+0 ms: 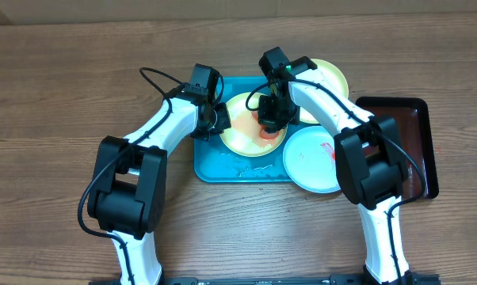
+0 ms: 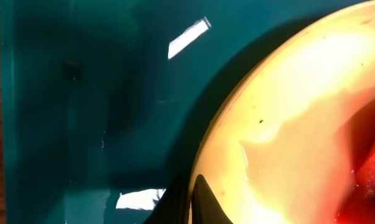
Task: Clean dirty plates on tray and stack at the side
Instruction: 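Scrub the yellow plate surface with the sponge in circles, right gripper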
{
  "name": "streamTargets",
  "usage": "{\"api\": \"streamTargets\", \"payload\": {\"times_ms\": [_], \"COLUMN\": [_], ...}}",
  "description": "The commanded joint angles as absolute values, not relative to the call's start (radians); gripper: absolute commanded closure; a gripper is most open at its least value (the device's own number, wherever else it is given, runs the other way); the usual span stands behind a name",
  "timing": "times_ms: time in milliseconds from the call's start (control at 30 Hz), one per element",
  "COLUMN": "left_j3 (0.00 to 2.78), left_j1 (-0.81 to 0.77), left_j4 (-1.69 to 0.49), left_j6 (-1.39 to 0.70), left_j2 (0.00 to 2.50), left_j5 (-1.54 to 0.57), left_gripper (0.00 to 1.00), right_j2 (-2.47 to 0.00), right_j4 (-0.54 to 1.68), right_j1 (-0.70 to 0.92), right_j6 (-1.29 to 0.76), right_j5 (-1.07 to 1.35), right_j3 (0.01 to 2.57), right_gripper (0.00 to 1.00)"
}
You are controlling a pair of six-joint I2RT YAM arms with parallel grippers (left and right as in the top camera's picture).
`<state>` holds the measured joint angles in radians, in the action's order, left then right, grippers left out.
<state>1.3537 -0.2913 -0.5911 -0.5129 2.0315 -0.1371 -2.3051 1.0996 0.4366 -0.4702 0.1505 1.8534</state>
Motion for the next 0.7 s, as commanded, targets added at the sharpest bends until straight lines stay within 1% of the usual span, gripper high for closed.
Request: {"api": "streamTargets", "payload": {"times_ms": [0, 133, 200, 400, 533, 667], "left_j3": [1.344, 1.345, 1.345, 1.345, 1.345, 1.345], "left_j1": [-0.291, -0.278, -0.265, -0.258, -0.258, -0.258], "left_j4": [-0.596, -0.611, -0.620, -0.647, -0.665, -0.665], "left_j6": [-0.501, -0.513, -0.516, -0.516, -0.517, -0.517], "left_j2": [2.040, 2.017, 1.998, 1.991, 1.991, 1.991], "left_j5": [-0.133, -0.140, -0.138, -0.139, -0.139, -0.150], "left_gripper": [0.96, 0.96, 0.96, 0.96, 0.96, 0.96], "right_j2": [-2.336, -2.336, -2.336, -2.336, -2.336, -2.336], "right_j4": [1.101, 1.111, 1.139, 1.236, 1.166, 1.063], "right_j1": [0.440, 0.449, 0.472, 0.488, 0.482, 0.502], "right_j6": [-0.475, -0.427, -0.415, -0.475, -0.474, -0.449], "right_j5": [0.154, 0.235, 0.232, 0.024, -0.005, 0.046], "right_j3": [1.869, 1.869, 1.869, 1.903, 1.946, 1.937], "right_gripper": [0.96, 0.96, 0.96, 0.96, 0.96, 0.96]}}
